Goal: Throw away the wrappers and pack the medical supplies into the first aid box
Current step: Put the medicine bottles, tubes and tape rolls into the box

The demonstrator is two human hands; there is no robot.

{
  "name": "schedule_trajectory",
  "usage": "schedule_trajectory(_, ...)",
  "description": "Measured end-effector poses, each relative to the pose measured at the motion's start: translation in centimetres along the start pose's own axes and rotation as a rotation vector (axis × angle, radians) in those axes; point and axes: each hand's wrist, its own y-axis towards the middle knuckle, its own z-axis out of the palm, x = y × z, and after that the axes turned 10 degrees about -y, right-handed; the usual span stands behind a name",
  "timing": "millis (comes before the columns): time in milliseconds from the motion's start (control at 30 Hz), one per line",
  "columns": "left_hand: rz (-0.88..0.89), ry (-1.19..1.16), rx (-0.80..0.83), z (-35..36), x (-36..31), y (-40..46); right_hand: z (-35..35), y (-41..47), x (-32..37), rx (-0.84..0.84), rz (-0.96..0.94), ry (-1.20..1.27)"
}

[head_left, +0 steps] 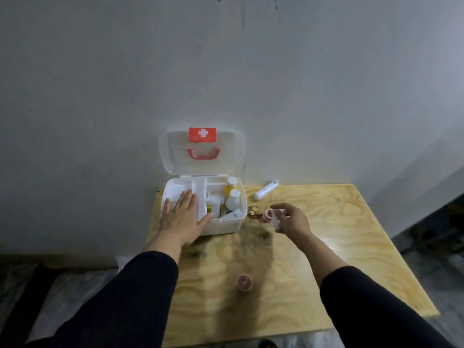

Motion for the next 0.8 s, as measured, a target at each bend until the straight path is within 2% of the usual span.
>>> schedule_trajectory(100,0.007,0.011,-0.031,0.6,0.3,0.3,-0.7,2.3,1.0,0.04,0.086,0.113)
schedule_trajectory(300,0.012,0.02,-0.088,1.3,0.7,0.7,0.0,7.3,2.7,-0.039,0.198,0.099)
schedule_trajectory(500,0.028,-0.002,-0.161,1.6,0.6,0.6,2.3,10.9,3.6,-0.122,0.329,-0.117)
schedule_trajectory(600,0.031,0.008,-0.168,1.6,0.6,0.7,3.4,11.8,3.8,-0.164,0.367,-0.122)
schedule_trajectory(700,0.042,0.02,-0.169,1.9,0.9,0.9,4.2,12.2,3.9,-0.185,0.375,-0.044)
schedule_trajectory(800,0.046,0.014,-0.162,2.0,1.0,0.9,4.2,12.1,4.2,-0.212,0.432,0.201)
